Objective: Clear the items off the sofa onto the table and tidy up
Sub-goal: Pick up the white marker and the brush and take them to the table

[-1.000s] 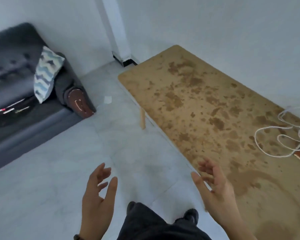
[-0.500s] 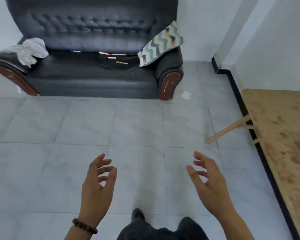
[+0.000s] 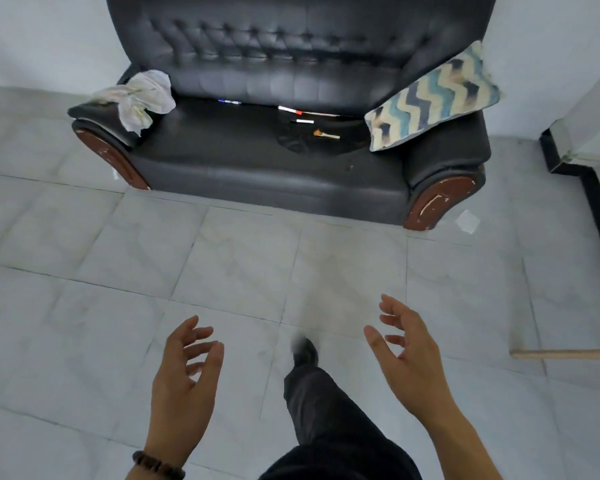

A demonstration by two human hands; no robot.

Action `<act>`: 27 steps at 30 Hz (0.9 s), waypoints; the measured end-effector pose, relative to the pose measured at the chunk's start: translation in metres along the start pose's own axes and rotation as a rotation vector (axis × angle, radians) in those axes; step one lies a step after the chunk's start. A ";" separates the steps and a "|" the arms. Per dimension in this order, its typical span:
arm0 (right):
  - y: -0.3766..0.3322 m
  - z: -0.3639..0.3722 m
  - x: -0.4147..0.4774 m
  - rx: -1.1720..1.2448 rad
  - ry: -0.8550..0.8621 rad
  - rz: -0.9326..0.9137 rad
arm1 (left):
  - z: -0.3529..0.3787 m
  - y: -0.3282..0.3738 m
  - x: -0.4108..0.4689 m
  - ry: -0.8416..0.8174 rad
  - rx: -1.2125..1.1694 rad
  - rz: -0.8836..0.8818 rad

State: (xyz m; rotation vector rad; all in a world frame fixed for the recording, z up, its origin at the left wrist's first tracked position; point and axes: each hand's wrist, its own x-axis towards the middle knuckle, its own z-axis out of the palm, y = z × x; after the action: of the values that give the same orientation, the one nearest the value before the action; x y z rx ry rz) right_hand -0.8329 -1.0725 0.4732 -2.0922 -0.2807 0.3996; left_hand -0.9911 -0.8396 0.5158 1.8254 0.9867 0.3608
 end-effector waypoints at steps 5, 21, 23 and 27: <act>-0.082 0.044 0.136 -0.039 -0.076 -0.068 | -0.025 0.044 0.125 0.057 0.000 0.024; -0.220 0.158 0.470 -0.139 0.027 0.100 | -0.018 0.097 0.561 -0.061 -0.010 0.013; -0.232 0.155 0.502 -0.107 0.094 0.123 | -0.009 0.124 0.616 -0.128 0.020 0.062; -0.240 0.151 0.562 -0.044 0.207 0.210 | 0.022 0.172 0.706 -0.248 0.058 0.143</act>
State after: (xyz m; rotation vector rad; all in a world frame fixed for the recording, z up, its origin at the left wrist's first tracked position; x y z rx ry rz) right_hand -0.3844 -0.6321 0.5082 -2.1932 0.0536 0.2994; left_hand -0.4562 -0.3473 0.5282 1.9446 0.7042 0.1874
